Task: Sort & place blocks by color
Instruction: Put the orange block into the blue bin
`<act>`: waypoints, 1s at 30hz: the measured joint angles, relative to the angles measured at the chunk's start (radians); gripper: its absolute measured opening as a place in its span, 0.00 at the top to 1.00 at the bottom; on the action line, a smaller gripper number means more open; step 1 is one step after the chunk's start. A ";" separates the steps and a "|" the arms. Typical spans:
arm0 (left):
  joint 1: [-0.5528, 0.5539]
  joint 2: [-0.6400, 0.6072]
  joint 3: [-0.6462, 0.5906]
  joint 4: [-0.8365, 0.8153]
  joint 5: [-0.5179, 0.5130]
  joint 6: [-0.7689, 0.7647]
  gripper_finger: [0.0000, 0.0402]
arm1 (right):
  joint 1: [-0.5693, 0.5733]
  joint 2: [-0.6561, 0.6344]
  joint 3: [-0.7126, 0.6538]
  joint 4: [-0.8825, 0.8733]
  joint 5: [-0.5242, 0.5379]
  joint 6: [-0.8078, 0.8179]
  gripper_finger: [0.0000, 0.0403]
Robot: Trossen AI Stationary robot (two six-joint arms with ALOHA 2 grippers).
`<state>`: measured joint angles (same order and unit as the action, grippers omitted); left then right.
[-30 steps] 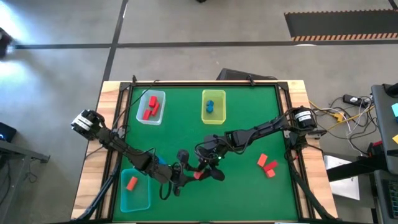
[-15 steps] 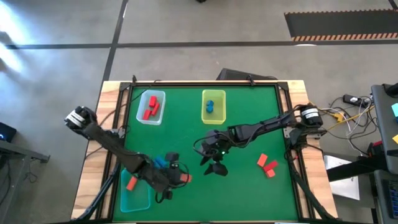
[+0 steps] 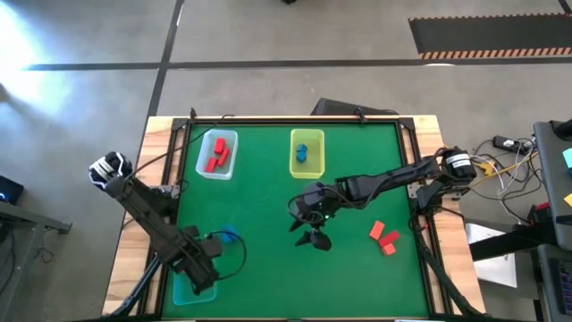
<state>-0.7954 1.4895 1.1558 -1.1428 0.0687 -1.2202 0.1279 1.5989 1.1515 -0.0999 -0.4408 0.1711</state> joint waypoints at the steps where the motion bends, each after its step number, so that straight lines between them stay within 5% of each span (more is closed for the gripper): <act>1: -0.006 0.000 -0.011 -0.001 0.011 -0.022 0.56 | 0.003 -0.001 -0.001 0.000 0.000 0.000 0.40; 6: -0.013 0.000 -0.044 0.003 0.027 -0.045 0.41 | 0.010 -0.004 -0.001 -0.006 -0.001 0.021 0.40; 10: -0.012 0.000 -0.049 0.009 0.014 -0.004 0.38 | 0.025 -0.005 -0.001 -0.096 0.000 0.075 0.40; 20: 0.000 0.000 -0.023 0.071 -0.383 0.178 0.39 | 0.148 -0.006 -0.002 -0.541 0.194 0.388 0.43; 30: 0.059 0.000 -0.033 0.089 -0.514 0.317 0.39 | 0.283 -0.008 -0.002 -1.188 0.361 0.759 0.43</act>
<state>-0.7360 1.4891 1.1225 -1.0542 -0.4448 -0.9030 0.4108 1.5906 1.1492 -1.2876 -0.0794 0.9304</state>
